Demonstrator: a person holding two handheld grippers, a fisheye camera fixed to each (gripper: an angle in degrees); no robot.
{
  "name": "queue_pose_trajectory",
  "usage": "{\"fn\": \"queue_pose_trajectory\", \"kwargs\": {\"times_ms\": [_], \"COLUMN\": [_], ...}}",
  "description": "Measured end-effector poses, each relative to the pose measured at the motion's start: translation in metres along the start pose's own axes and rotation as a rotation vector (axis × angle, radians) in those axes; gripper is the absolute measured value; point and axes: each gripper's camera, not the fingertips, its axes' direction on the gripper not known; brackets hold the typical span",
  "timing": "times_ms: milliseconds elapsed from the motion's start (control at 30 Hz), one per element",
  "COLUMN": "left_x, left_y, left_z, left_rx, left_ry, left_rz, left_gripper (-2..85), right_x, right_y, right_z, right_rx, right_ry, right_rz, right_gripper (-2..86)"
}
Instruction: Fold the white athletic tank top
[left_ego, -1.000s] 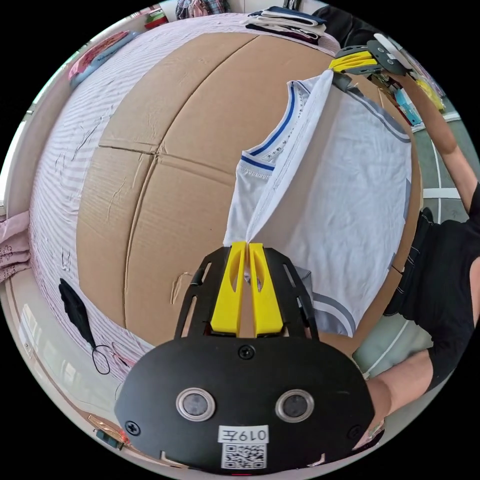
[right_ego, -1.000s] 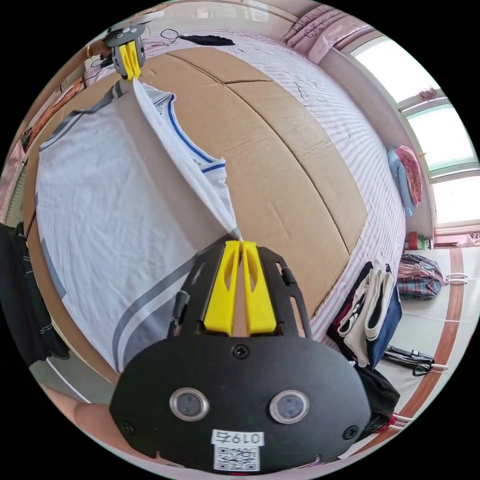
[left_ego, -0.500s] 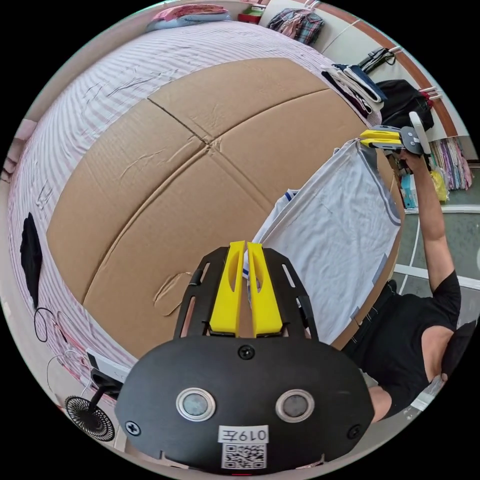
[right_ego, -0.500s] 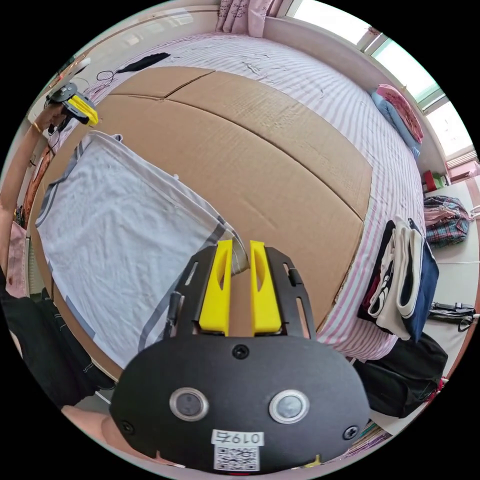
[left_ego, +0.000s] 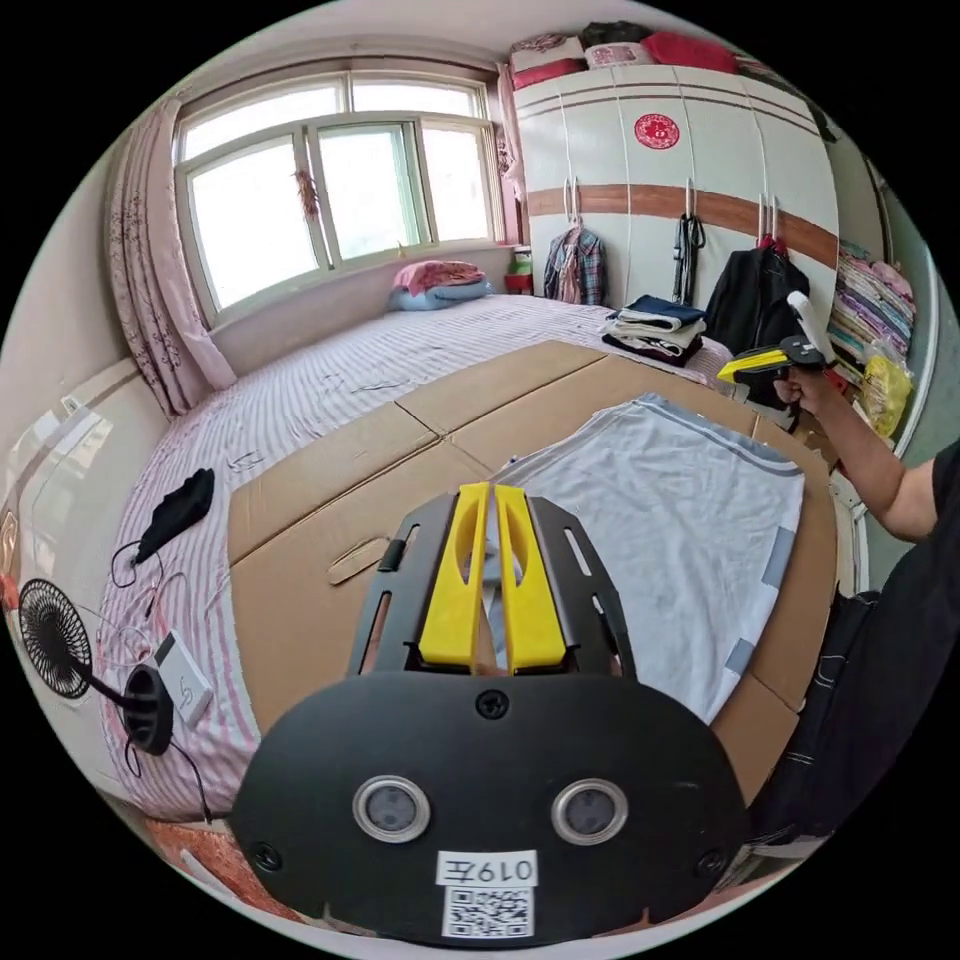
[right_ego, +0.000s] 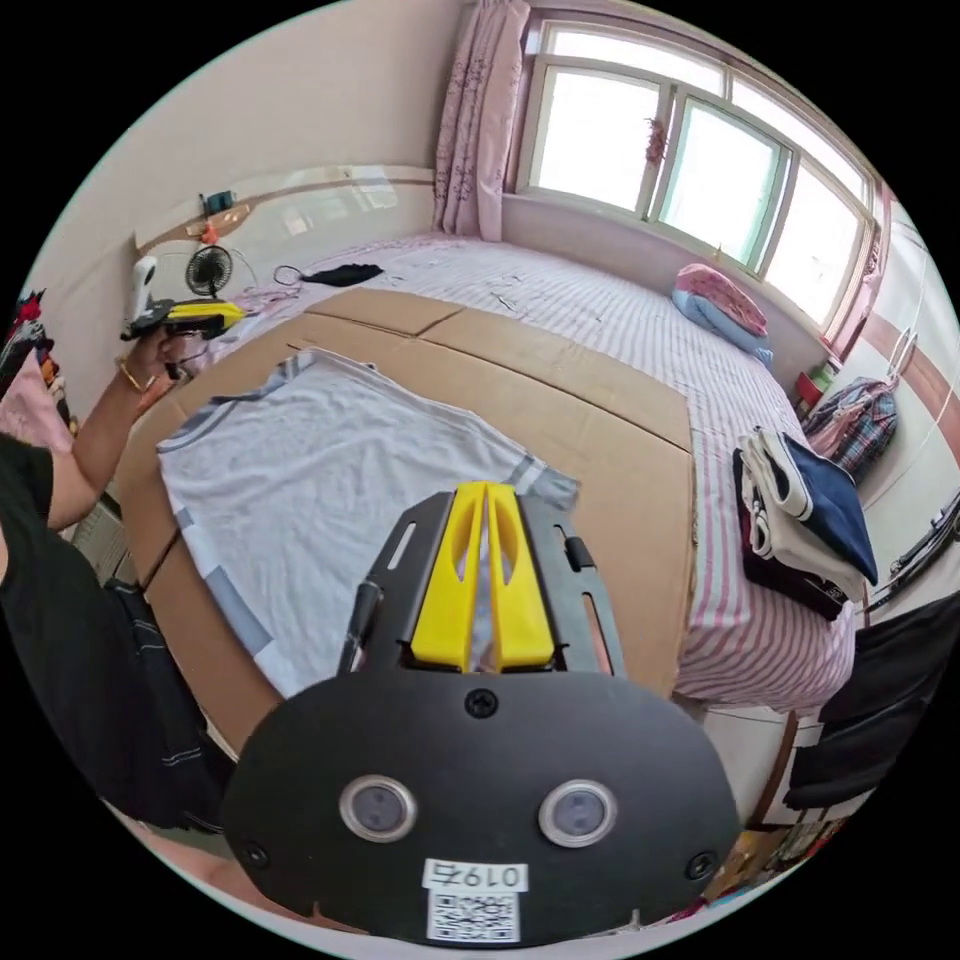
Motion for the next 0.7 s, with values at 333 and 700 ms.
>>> {"fn": "queue_pose_trajectory", "kwargs": {"times_ms": [333, 700], "left_x": [0.041, -0.140], "left_y": [0.087, 0.122], "left_z": [0.028, 0.104], "left_rx": [-0.213, -0.363], "left_ry": [-0.295, 0.175], "left_rz": [0.139, -0.571], "left_gripper": [6.5, 7.8], "right_x": [-0.167, -0.266], "right_y": [0.043, -0.002], "right_z": [0.022, 0.048], "right_rx": [0.130, 0.130], "right_ry": [-0.182, -0.213], "right_rz": [-0.060, -0.189], "right_gripper": [-0.4, 5.9]}}
